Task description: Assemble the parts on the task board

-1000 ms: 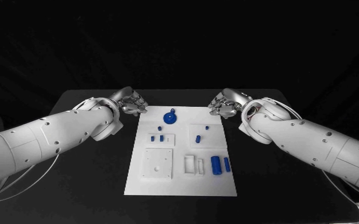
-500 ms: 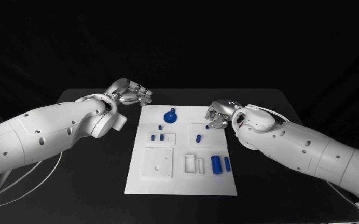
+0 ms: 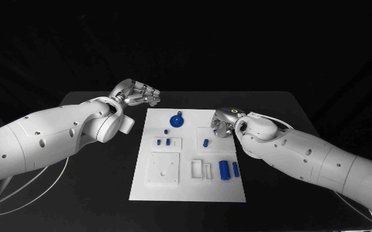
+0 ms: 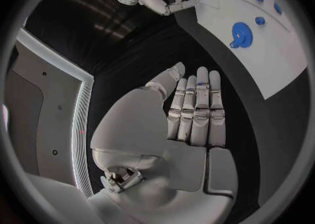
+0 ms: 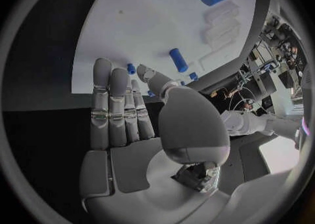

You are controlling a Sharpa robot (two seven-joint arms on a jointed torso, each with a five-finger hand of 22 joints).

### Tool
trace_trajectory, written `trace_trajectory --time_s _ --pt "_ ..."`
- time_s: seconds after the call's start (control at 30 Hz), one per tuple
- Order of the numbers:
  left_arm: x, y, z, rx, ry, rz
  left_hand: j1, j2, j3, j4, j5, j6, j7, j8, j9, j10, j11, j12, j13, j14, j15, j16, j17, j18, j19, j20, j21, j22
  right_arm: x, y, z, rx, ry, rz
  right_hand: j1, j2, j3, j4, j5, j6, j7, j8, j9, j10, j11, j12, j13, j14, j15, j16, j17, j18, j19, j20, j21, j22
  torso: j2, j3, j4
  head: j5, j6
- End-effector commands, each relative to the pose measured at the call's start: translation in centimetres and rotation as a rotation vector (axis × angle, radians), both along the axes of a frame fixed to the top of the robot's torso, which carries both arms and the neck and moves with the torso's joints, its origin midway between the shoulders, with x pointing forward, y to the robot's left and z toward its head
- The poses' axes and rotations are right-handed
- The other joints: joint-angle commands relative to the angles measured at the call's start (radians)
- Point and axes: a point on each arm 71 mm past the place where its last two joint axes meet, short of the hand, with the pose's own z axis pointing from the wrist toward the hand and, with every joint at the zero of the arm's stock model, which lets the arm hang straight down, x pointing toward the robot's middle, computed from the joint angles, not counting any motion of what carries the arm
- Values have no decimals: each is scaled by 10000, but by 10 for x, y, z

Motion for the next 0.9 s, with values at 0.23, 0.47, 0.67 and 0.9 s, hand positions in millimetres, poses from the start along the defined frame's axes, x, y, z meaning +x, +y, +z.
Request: trace_trajectory --time_s 0.23,0.47,0.67,0.9 --pt "0 -2 3 -396 -123 -59 -9 80 -103 -7 -58 -29 0 -34 -1 10 -24 42 -8 69 -8 -35 40 -36 50 6 7 -22 -2 4 -7 -343 -41 65 92 75 452 117 -320 396 -107 11 17 446 -144 -54 4 136 -89 40 176 154 34 -90 122 408 0 0 -9 30 -53" --pt "0 -2 3 -397 -85 -86 -4 92 -115 -11 -57 -22 -5 -35 -1 22 -28 42 -8 73 -12 -35 52 -40 50 1 5 -21 -3 5 -13 -524 20 78 185 227 568 106 -514 775 -200 15 29 833 -277 -48 15 226 -160 68 265 104 71 -164 214 663 2 -6 0 -1 -76" --pt "0 -2 2 -392 -44 -97 -4 92 -115 -11 -57 -22 -5 -35 -1 22 -28 42 -8 73 -12 -35 52 -40 50 1 5 -21 -5 5 -16 -727 60 119 193 276 403 69 -476 1110 -291 11 35 1155 -395 -49 22 292 -266 50 329 1 97 -272 243 862 -7 -11 -9 -5 -150" --pt "0 -2 2 -386 7 -116 -3 93 -116 -11 -57 -22 -5 -35 -1 22 -28 42 -8 73 -12 -35 53 -40 50 0 5 -21 -9 8 -24 -1053 143 275 176 375 199 -50 -511 1150 -302 6 29 1166 -407 -47 20 326 -275 -30 469 -63 144 -307 71 1194 -3 -7 1 -3 -155"
